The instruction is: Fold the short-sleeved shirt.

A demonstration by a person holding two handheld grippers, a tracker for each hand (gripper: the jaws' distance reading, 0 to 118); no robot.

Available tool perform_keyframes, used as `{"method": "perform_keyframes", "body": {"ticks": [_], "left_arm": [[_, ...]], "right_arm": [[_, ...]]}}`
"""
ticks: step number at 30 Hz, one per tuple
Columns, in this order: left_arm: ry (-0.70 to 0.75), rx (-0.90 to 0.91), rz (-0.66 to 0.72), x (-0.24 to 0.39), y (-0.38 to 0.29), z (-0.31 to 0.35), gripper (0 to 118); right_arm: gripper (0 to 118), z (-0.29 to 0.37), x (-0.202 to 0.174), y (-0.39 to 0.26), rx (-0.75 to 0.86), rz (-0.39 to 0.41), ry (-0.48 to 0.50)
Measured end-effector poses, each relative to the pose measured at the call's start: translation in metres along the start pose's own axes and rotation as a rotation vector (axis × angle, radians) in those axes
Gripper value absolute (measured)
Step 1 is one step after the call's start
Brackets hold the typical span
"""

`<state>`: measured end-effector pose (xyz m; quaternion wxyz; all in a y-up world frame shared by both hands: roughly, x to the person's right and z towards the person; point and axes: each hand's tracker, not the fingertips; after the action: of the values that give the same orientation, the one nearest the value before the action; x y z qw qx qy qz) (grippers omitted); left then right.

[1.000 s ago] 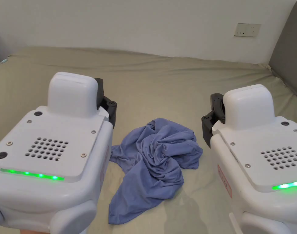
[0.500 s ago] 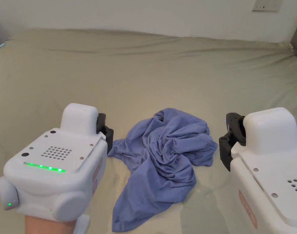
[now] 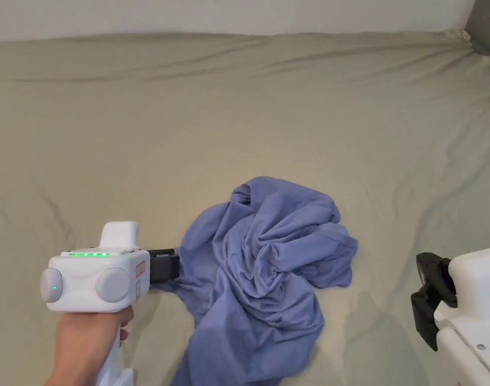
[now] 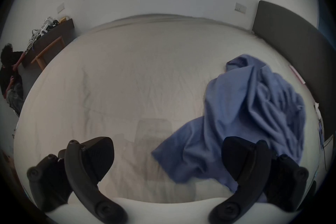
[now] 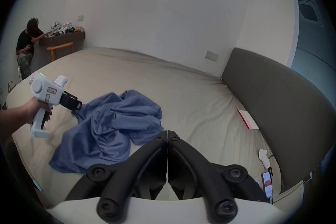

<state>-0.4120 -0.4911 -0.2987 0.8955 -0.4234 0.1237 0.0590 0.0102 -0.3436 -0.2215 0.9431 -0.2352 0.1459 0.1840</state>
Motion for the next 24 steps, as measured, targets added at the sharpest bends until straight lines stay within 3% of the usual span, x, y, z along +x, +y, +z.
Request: {"method": "perform_keyframes", "body": {"ticks": [2, 4, 5, 6, 7, 8, 10, 12, 14, 15, 16, 17, 18, 24], "left_arm": [[0.0, -0.043, -0.008, 0.006, 0.0, -0.018, 90], [-0.011, -0.055, -0.012, 0.014, -0.007, -0.024, 82], [0.036, 0.014, -0.03, 0.019, -0.008, -0.016, 69], [0.017, 0.031, -0.055, 0.023, -0.008, -0.011, 49], [-0.043, 0.02, -0.098, 0.029, -0.009, -0.008, 20], [-0.031, 0.043, -0.143, 0.035, -0.011, -0.001, 8], [0.061, 0.068, -0.258, 0.046, -0.013, 0.007, 8], [-0.045, 0.07, -0.186, 0.037, -0.01, 0.022, 8], [-0.01, 0.118, -0.178, 0.03, -0.009, 0.043, 8], [0.005, 0.151, -0.182, 0.024, -0.007, 0.055, 8], [-0.013, 0.159, -0.169, 0.014, -0.003, 0.065, 8], [-0.024, 0.168, -0.153, 0.007, -0.001, 0.077, 8], [-0.019, 0.187, -0.15, 0.002, -0.002, 0.089, 8], [-0.008, 0.254, -0.115, -0.025, -0.005, 0.14, 8]], "right_arm": [[2, -0.006, 0.003, -0.004, -0.023, 0.004, -0.008], [2, -0.011, 0.005, -0.006, -0.036, 0.007, -0.005], [2, -0.013, 0.006, -0.006, -0.047, 0.01, -0.001], [2, -0.019, 0.008, -0.006, -0.071, 0.021, 0.01], [2, -0.027, 0.009, -0.007, -0.087, 0.035, 0.013], [2, -0.034, 0.01, -0.006, -0.095, 0.045, 0.011], [5, -0.049, 0.012, -0.003, -0.111, 0.054, 0.017], [12, -0.066, 0.015, 0.003, -0.134, 0.044, 0.036], [23, -0.086, 0.018, 0.01, -0.163, 0.024, 0.082], [41, -0.101, 0.022, 0.012, -0.185, -0.012, 0.133], [75, -0.119, 0.026, 0.015, -0.232, -0.04, 0.166], [93, -0.14, 0.028, 0.016, -0.285, -0.074, 0.229], [100, -0.159, 0.028, 0.015, -0.326, -0.084, 0.238], [100, -0.246, 0.009, 0.004, -0.396, -0.008, 0.227]]}}
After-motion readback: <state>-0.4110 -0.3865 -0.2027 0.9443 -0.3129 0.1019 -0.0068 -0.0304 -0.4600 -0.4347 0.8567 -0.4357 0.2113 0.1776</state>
